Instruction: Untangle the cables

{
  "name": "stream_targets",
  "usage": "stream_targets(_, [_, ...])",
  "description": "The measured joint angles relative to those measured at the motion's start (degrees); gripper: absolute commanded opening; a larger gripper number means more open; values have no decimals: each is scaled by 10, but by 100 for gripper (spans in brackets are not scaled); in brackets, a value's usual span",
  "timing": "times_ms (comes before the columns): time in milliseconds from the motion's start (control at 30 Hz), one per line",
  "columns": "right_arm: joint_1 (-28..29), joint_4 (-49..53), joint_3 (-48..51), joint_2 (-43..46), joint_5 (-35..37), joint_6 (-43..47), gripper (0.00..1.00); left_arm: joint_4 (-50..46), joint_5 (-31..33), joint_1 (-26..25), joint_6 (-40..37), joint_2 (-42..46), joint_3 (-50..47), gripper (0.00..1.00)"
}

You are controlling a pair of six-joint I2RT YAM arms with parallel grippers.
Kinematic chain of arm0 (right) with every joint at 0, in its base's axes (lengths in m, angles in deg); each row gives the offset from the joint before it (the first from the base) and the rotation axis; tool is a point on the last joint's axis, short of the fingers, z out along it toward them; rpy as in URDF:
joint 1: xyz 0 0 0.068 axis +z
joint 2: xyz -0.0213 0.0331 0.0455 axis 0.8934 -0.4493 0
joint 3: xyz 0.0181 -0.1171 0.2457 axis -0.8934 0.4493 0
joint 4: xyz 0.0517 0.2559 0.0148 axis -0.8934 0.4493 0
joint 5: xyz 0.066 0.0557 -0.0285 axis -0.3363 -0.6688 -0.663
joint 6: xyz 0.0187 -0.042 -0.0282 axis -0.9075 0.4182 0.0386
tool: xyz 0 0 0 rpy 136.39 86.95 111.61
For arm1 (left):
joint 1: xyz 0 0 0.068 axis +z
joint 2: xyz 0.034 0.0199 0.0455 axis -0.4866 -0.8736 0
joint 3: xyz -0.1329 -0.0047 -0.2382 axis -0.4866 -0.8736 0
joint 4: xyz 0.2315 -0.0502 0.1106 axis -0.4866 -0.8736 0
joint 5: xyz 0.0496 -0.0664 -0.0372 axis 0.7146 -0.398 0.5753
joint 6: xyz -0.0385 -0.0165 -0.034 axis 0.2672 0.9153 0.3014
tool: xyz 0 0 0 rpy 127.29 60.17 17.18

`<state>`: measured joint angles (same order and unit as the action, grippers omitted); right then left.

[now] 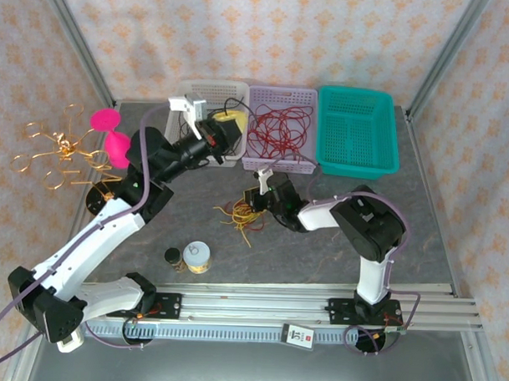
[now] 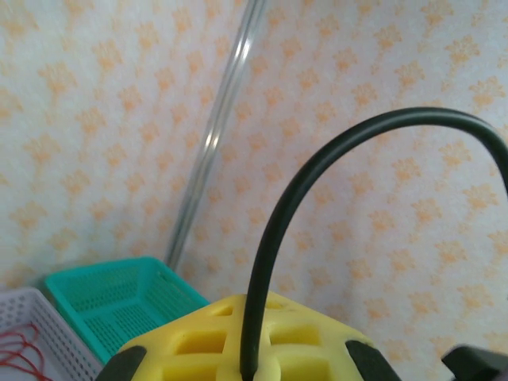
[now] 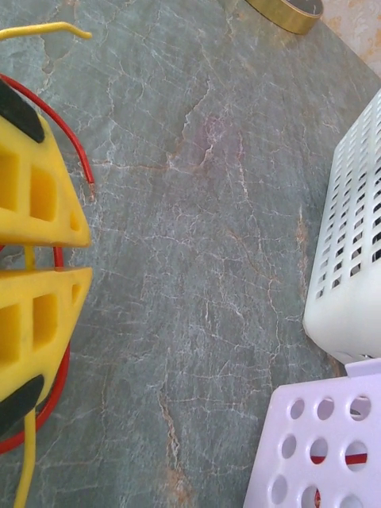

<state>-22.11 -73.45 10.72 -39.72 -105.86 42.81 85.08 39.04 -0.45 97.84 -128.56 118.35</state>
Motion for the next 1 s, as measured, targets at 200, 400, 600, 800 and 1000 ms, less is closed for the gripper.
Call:
stream_targets(200, [0,4,0,2,6,-1,21,-111,107,0,-73,-35,134,0])
stream_targets(400, [0,104,4,67,3,-6,35,-143,165,47,-116,-90,169,0])
stream_targets(600, [0,184,3,184,6,-9,37,-137,163,129,-115,-187,178,0])
stream_targets(800, [0,256,4,266,17,-30,37,-103,144,185,-103,-305,227,0])
stream_targets(1000, [0,327,17,318,21,-50,33,-41,148,216,-65,-413,228,0])
